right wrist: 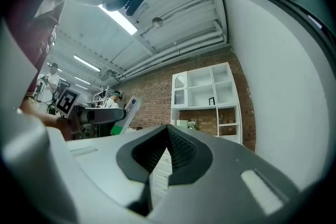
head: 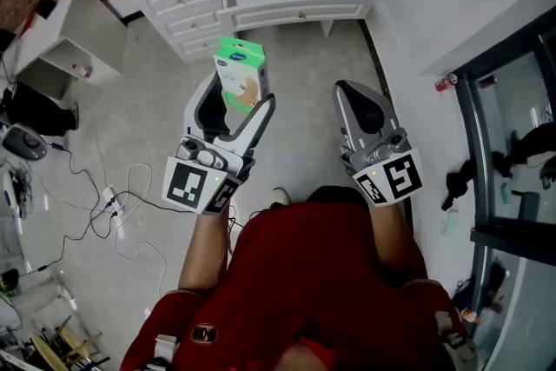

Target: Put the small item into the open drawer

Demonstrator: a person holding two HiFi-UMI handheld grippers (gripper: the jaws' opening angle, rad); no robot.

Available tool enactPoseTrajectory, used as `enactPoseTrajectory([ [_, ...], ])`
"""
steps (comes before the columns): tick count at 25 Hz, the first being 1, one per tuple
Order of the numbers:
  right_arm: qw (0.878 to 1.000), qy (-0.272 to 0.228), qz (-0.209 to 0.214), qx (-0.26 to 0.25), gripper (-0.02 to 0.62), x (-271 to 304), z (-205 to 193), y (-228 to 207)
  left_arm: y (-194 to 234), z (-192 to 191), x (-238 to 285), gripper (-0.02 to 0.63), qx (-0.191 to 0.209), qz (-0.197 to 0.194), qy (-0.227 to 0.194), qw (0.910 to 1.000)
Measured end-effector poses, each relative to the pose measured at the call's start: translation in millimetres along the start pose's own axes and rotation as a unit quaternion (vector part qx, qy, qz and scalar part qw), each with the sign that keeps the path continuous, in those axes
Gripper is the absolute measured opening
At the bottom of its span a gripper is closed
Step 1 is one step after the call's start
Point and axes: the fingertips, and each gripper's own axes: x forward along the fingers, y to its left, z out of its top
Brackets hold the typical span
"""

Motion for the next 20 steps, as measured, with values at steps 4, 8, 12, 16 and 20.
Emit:
enactPoseTrajectory([
  [4, 1.000, 0.011, -0.007, -0.002, 0.012, 12.8, -6.9, -2.3, 24.0, 1.1, 3.6, 0.359, -0.014, 0.010, -0.002, 0.9999],
  [8, 1.000, 0.014, -0.017, 0.004, 0.012, 31.1, -16.7, -21.9, 46.1, -8.1, 20.3, 0.359, -0.013, 0.009, 0.006, 0.9999],
  [12, 1.000, 0.007, -0.021, 0.010, 0.012, 57.9, -29.5, -56.0, 68.8, -21.9, 52.3, 0.359, -0.004, 0.011, 0.015, 0.9998],
  [16, 1.000, -0.002, -0.017, 0.010, 0.012, 92.8, -43.9, -104.7, 94.1, -34.3, 100.4, 0.359, 0.008, 0.022, 0.027, 0.9994],
  [20, 1.000, -0.008, -0.010, 0.007, 0.012, 132.9, -55.0, -167.3, 122.7, -50.6, 157.6, 0.359, 0.024, 0.034, 0.045, 0.9981],
])
